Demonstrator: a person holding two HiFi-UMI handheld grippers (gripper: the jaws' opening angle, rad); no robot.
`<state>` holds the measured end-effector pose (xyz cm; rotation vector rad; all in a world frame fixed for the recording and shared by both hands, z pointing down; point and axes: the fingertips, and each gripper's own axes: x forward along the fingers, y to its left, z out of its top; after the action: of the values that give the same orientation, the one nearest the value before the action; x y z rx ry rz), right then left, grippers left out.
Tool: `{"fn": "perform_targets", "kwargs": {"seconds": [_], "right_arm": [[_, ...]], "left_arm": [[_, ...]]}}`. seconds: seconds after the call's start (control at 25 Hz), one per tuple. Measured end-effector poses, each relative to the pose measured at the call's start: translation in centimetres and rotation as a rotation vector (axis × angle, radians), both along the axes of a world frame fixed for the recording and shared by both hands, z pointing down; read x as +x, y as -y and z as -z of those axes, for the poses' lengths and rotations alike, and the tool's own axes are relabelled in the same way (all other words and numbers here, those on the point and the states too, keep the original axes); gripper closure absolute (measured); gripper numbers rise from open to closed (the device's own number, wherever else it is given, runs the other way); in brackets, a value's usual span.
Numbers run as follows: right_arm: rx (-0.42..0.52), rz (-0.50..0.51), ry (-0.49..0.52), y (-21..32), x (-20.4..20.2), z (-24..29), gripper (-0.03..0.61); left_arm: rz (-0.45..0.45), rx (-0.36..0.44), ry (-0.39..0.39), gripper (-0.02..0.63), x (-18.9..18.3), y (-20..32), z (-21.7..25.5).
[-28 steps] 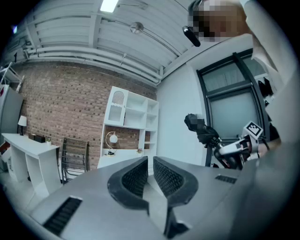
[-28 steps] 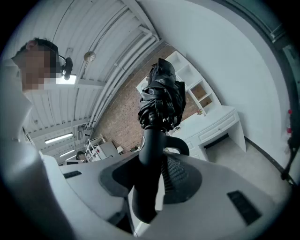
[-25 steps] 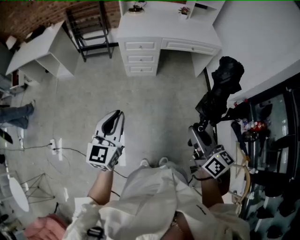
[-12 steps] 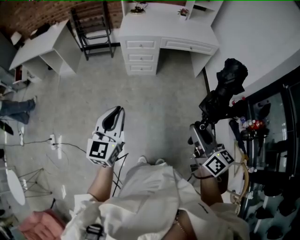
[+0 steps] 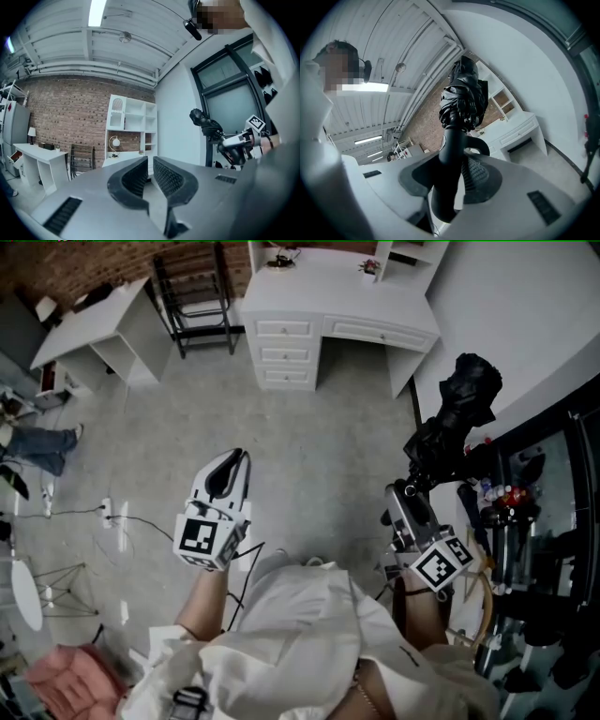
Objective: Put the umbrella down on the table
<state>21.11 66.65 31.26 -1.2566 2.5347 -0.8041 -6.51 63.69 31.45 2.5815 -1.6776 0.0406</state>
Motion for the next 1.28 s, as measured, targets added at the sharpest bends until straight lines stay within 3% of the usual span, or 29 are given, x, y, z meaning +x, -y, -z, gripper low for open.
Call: {"fn": "perform_targets", "kwargs": {"seconds": [0.24, 0.6, 1.28], "right_arm": [[0.001, 0.029, -0.023, -0.1, 2.5, -0.5, 0.433], [-0.009, 0.024, -0.006, 1.9, 2.7, -0.6, 0.428], [0.015, -0.059, -0.017, 14.7, -3.1, 1.2, 0.428]], "left_arm": [[0.046, 0.008, 0.008, 0.56, 2.1, -1.3, 0.2], [0.046, -0.008, 0.014, 0.56, 2.0, 0.1, -0.1], [-0.033, 0.01, -0.017, 0.56, -3.2, 15.0, 0.8]]}}
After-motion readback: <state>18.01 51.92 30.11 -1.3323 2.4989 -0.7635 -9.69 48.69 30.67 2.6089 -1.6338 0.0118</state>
